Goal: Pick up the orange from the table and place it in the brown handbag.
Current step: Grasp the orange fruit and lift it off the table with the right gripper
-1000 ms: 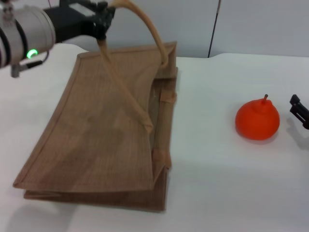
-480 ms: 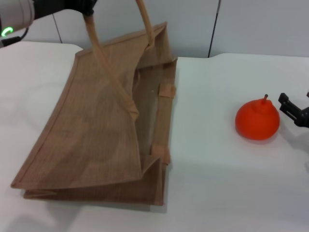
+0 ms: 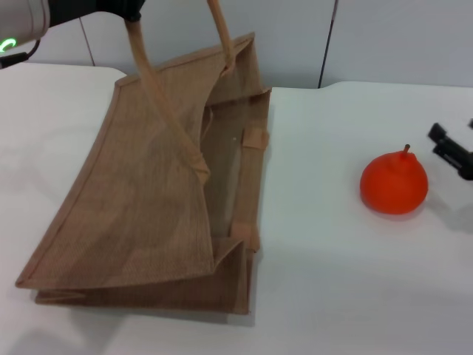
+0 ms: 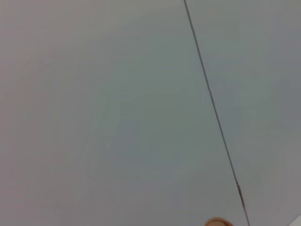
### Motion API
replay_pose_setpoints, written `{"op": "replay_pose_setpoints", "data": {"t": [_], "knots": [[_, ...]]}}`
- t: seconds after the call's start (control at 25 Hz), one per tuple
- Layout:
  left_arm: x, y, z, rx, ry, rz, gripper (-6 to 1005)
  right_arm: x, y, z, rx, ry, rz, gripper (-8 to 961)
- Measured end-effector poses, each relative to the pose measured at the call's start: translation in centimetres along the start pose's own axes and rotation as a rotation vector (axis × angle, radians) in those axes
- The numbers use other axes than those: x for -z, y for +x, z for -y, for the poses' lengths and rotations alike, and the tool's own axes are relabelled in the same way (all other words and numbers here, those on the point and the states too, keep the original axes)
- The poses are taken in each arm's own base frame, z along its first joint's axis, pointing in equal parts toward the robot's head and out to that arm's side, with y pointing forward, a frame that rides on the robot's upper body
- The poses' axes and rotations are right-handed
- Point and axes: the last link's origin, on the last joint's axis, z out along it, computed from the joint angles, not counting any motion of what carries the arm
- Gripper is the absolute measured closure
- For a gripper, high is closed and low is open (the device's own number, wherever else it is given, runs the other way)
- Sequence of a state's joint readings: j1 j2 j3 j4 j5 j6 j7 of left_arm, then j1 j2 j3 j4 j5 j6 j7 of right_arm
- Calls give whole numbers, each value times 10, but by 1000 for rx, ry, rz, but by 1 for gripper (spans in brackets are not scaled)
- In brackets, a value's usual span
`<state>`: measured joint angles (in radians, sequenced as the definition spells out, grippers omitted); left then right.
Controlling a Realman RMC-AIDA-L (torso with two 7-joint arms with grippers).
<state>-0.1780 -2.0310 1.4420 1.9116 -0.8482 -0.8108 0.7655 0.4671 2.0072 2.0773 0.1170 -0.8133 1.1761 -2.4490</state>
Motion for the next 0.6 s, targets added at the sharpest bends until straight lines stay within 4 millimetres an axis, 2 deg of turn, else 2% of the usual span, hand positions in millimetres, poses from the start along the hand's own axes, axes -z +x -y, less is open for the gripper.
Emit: {"op": "replay_pose_setpoints", "data": {"t": [0.28,0.6], "knots": [[0,-3,1,-5,5,10,869,-6,-4,-20,-7,-179,-54,64],[-1,-3,0,-14,6,14,869,-9,-4,-23,0,-223,-99,64]]}}
